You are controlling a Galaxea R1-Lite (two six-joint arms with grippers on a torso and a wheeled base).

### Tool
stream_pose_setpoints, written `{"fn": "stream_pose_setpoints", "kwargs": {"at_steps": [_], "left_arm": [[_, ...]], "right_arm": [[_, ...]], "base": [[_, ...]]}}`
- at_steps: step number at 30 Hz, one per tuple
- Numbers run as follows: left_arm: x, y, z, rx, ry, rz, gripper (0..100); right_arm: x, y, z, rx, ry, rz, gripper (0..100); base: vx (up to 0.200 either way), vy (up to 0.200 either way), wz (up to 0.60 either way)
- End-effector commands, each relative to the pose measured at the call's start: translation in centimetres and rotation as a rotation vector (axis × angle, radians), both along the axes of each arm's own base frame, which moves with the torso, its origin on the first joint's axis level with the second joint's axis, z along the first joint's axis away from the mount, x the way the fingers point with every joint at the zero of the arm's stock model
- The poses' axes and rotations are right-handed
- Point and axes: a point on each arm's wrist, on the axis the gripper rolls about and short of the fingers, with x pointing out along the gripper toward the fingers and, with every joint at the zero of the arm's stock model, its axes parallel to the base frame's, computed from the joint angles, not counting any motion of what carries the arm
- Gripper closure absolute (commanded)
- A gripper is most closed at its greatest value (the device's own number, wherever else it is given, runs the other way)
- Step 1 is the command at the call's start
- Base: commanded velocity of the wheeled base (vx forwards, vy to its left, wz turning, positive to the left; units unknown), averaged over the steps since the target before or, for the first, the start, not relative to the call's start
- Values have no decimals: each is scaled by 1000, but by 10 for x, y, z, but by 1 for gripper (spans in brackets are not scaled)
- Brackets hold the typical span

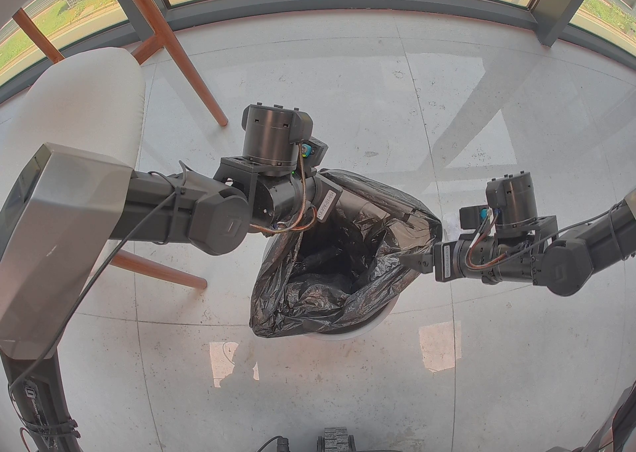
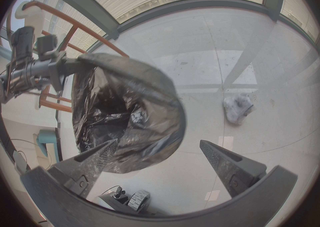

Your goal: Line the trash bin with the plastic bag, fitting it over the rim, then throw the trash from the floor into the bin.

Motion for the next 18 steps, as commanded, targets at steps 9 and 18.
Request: {"fn": "stream_pose_setpoints", "kwargs": {"at_steps": [9,18], "left_arm": [[1,0,-3,3,4,2,100],[2,0,-3,-1,4,3,100]], "right_arm": [[-18,19,-20,-2,10,63,0],[-7,22,-34,18,36,19,0]], "base": [[0,0,0],[0,0,0]]}}
